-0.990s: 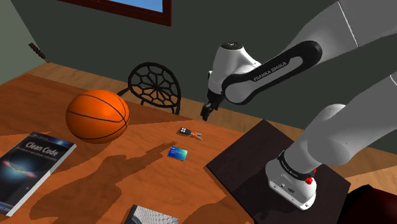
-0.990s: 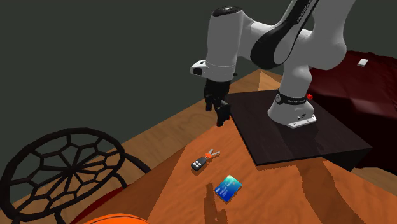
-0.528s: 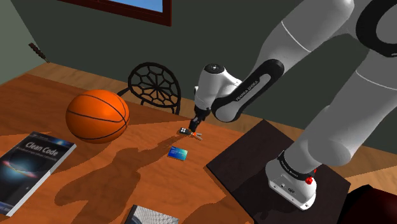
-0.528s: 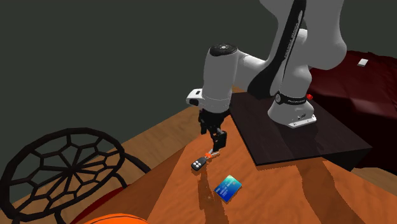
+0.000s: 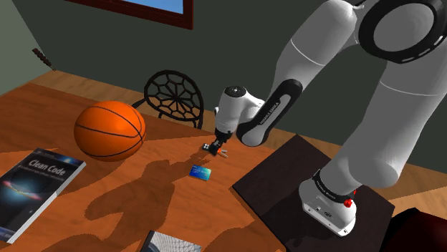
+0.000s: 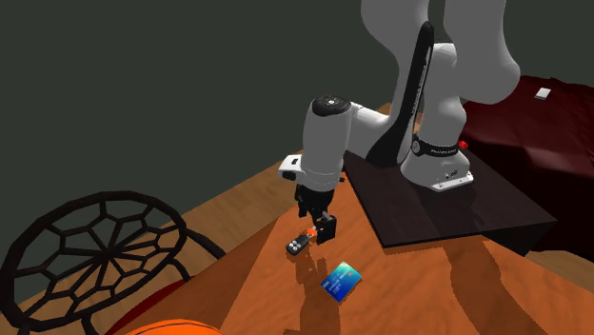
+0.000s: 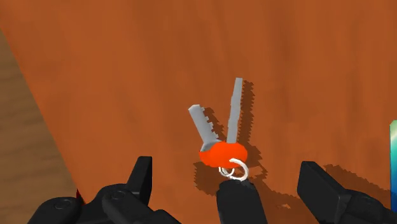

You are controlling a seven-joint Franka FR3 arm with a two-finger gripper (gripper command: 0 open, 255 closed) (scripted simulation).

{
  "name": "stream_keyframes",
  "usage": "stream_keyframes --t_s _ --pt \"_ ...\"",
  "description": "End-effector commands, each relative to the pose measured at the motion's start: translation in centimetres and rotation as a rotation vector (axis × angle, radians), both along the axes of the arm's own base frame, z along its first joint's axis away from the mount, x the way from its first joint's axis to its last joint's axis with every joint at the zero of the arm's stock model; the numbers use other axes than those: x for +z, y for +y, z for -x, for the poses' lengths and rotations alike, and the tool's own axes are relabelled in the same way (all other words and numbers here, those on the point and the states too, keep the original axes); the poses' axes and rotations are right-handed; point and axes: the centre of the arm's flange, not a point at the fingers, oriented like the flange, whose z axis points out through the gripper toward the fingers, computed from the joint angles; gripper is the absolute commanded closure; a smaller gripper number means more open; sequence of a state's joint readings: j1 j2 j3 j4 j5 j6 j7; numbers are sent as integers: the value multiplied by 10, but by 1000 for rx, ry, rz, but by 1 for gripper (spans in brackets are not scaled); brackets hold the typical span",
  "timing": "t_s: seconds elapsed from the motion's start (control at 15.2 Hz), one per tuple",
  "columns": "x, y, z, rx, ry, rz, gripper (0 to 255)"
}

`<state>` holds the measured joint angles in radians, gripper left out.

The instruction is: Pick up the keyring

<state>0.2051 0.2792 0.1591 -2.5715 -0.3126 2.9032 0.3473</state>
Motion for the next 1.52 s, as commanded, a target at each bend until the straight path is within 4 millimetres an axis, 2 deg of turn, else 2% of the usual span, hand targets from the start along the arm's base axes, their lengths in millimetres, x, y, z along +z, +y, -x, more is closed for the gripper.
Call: stream_keyframes --t_s 0.0,0.07,0.13,0.73,1.45 --pt "-9 1 0 0 0 0 0" --pt "-9 1 0 0 0 0 0" --pt "-9 1 0 0 0 0 255" --pt "-9 1 0 0 0 0 255" --pt "49 1 0 0 0 0 255"
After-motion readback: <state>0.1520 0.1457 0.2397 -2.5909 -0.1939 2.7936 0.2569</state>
